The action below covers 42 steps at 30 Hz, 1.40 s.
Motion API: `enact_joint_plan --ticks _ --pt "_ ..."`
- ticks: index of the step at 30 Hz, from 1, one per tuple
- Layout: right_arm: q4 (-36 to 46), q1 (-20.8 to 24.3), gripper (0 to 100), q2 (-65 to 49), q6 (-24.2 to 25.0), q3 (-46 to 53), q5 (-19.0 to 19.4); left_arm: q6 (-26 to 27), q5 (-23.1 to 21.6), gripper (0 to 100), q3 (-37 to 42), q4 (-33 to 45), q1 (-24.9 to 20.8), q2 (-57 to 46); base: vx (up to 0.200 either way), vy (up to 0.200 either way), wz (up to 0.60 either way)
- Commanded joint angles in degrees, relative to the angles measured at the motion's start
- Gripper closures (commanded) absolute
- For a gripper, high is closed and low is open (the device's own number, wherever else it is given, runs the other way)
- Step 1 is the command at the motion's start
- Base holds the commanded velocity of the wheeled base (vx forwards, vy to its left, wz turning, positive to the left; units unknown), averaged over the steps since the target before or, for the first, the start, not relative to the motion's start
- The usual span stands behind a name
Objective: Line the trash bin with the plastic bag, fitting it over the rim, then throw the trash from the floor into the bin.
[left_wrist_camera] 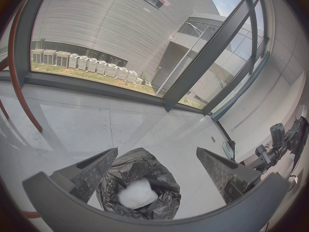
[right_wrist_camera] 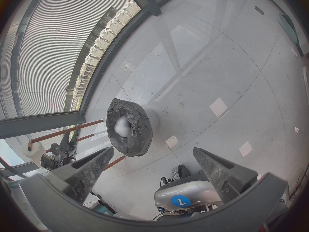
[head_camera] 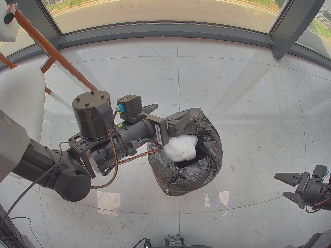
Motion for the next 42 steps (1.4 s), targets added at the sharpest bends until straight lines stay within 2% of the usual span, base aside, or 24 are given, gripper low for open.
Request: enact_joint_plan --ticks 1,6,10,11,12,18,21,25,28,29,30,31,32,34,36,40,42 --pt "0.0 -0.4 0 -0.6 0.0 0.2 -0.3 -0.1 0.2 0 1.3 0.0 0.3 -1.2 0.000 0.000 0.00" --pt "0.4 -1.7 0 -2.6 -0.4 0.3 -0.4 -3.2 3.2 0 5.6 0.0 1.3 -7.4 0.000 0.000 0.00" --pt "0.5 -4.3 0 -5.7 -2.8 0.3 -0.4 -4.4 5.0 0 10.5 0.0 5.9 -13.3 0.000 0.000 0.00" --pt "0.5 -4.3 0 -5.7 -2.8 0.3 -0.4 -4.4 5.0 0 10.5 0.0 5.9 -13.3 0.000 0.000 0.00" --pt "0.5 -5.1 0 -7.9 -4.4 0.2 -0.4 -4.4 5.0 0 13.0 0.0 8.9 -17.0 0.000 0.000 0.00" --pt "0.5 -8.1 0 -14.9 -8.9 -0.5 -0.7 -4.4 5.1 0 21.6 0.3 16.9 -27.7 0.000 0.000 0.00" --pt "0.4 -11.1 0 -18.1 -13.6 -0.6 -1.0 -4.3 5.1 0 26.3 0.5 21.5 -33.3 0.000 0.000 0.00" --pt "0.4 -14.2 0 -24.5 -23.0 -1.2 -1.2 -4.1 5.2 0 34.1 0.8 25.6 -42.5 0.000 0.000 0.00" --pt "0.7 -14.2 0 -29.6 -30.9 -0.9 -1.2 -3.5 5.4 0 38.7 1.8 28.4 -48.1 0.000 0.000 0.00" --pt "0.7 -14.2 0 -29.6 -30.9 -0.9 -1.2 -3.5 5.4 0 38.7 1.8 28.4 -48.1 0.000 0.000 0.00" --pt "1.1 -14.3 0 -32.5 -36.0 -0.5 -1.1 -3.0 6.3 0 41.1 2.3 29.6 -51.7 0.000 0.000 0.00" --pt "1.8 -14.3 0 -34.0 -38.8 -0.4 -1.1 -2.9 7.1 0 42.3 2.9 30.0 -53.8 0.000 0.000 0.00" --pt "1.8 -14.3 0 -34.0 -38.8 -0.4 -1.1 -2.9 7.1 0 42.3 2.9 30.0 -53.8 0.000 0.000 0.00" --pt "5.5 -14.9 0 -38.4 -43.4 0.1 -0.9 -2.4 9.7 0 45.0 7.2 31.1 -59.9 0.000 0.000 0.00" --pt "9.2 -15.3 0 -42.1 -44.5 0.2 -0.6 -1.7 11.3 0 47.4 13.3 31.2 -66.1 0.000 0.000 0.00" --pt "15.5 -15.5 0 -48.0 -46.0 1.2 -0.9 2.4 11.1 0 48.3 27.9 31.1 -78.9 0.000 0.000 0.00" --pt "16.7 -15.4 0 -51.2 -49.1 3.4 -0.8 4.8 11.1 0 48.0 37.7 31.1 -86.5 0.000 0.000 0.00"
